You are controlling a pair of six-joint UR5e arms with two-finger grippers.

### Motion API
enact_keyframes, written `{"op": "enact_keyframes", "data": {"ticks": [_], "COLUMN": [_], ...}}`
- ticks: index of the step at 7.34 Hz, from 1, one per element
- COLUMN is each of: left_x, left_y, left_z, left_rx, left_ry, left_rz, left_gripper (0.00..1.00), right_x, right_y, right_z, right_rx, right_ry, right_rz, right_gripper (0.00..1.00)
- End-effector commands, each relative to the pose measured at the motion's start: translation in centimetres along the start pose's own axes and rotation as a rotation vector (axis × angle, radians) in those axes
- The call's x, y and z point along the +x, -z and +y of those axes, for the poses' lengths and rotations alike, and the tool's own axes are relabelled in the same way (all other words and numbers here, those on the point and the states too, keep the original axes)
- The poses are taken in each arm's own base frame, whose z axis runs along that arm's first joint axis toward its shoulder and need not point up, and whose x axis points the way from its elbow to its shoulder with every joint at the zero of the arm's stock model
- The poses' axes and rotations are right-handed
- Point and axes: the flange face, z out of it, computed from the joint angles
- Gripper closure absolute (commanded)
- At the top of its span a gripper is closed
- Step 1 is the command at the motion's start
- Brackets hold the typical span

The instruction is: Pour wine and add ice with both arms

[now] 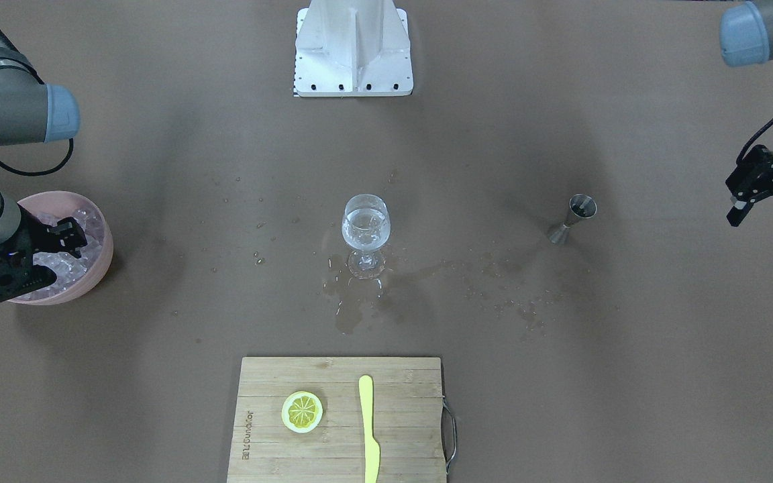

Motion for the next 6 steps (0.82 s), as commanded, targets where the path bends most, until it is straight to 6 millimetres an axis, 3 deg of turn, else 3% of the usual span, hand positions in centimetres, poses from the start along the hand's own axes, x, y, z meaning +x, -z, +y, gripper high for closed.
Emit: {"op": "enact_keyframes", "data": {"ticks": [1, 2, 3, 4, 6], "left_x": [-0.1, -0.1, -0.1, 0.0, -0.5], "left_y": [0.0, 0.0, 0.0, 0.0, -0.3], "left_z": [0.1, 0.1, 0.1, 0.1, 0.6], "left_rx": [-0.001, -0.001, -0.001, 0.000, -0.008], "left_ry": [0.001, 0.001, 0.001, 0.000, 0.004], "left_rz": [0.000, 0.000, 0.000, 0.000, -0.004], "left_gripper": [0.02, 0.02, 0.02, 0.02, 0.02], "right_x": [0.8, 1.2, 1.7, 2.0, -1.4], "right_y": [0.2, 1.4, 4.9, 7.4, 12.4], "right_z": [-0.1, -0.3, -1.6, -1.5, -1.0], "right_rx": [0.001, 0.018, 0.063, 0.098, 0.199], "right_ry": [0.024, 0.017, -0.003, -0.014, -0.001], "right_rz": [-0.002, -0.019, -0.065, -0.089, -0.107], "right_gripper": [1.00, 1.00, 1.00, 1.00, 1.00]}}
